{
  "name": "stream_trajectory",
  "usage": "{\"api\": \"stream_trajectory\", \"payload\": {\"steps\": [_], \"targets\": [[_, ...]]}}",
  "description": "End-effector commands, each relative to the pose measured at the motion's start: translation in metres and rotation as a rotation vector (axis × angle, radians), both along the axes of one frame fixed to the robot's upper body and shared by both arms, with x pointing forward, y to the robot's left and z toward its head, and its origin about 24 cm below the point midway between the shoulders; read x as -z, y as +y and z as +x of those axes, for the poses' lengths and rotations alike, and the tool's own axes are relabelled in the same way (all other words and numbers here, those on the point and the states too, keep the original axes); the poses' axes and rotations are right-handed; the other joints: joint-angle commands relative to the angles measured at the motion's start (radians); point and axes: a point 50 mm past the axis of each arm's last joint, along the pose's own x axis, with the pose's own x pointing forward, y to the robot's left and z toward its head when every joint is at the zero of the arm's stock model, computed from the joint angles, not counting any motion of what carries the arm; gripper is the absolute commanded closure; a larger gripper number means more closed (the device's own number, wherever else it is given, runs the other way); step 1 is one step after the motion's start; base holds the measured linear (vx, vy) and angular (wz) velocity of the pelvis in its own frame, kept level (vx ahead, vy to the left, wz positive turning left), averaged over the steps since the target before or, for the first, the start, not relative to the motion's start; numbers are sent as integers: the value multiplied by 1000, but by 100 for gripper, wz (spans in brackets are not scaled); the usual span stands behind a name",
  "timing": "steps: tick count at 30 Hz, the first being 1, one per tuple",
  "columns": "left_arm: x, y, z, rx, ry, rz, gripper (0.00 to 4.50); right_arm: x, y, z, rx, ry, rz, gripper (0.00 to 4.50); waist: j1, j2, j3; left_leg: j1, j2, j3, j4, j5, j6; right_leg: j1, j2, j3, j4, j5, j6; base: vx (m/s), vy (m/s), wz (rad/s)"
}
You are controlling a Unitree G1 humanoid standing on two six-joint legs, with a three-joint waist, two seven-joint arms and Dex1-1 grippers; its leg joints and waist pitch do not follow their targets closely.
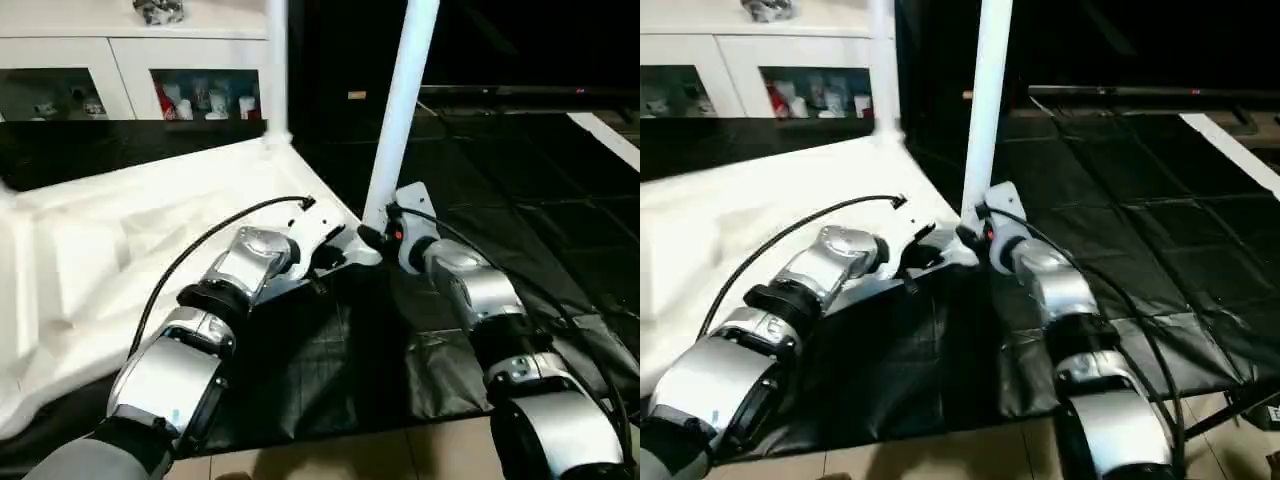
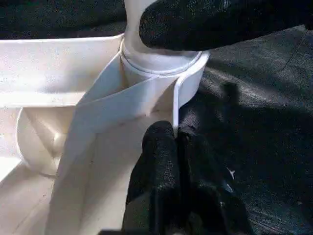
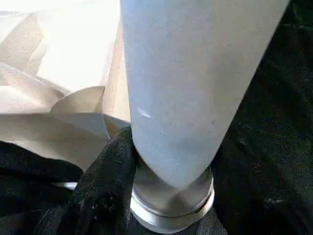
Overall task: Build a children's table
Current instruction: Rotate leg to tighten
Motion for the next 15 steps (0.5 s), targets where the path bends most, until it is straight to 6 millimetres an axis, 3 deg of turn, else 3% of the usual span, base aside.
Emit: {"api": "stream_trajectory", "payload": {"steps": [1,5,9,15], "targets": [[-17,-31,0,76,-64,-68,450,3,48,-11,-184,30,76,186,6,0,-75,-3,24,-6,-59,-75,67,68,-71,63,-64,-105,-210,0,0,0],[-18,-18,0,127,-88,-38,450,3,38,-15,-248,2,101,154,7,-2,-73,-1,25,-7,-62,-109,61,69,-74,63,-74,-172,-190,0,0,0],[-16,-2,-1,187,-97,-8,450,3,21,-20,-327,-22,112,126,8,1,-75,-2,28,-8,-60,-86,79,70,-73,65,-62,-98,-209,0,0,0],[-14,20,-7,348,-81,51,450,-3,-10,-32,-486,-59,109,61,21,1,-73,1,32,-4,-59,-114,85,68,-72,64,-62,-105,-220,0,0,0]]}}
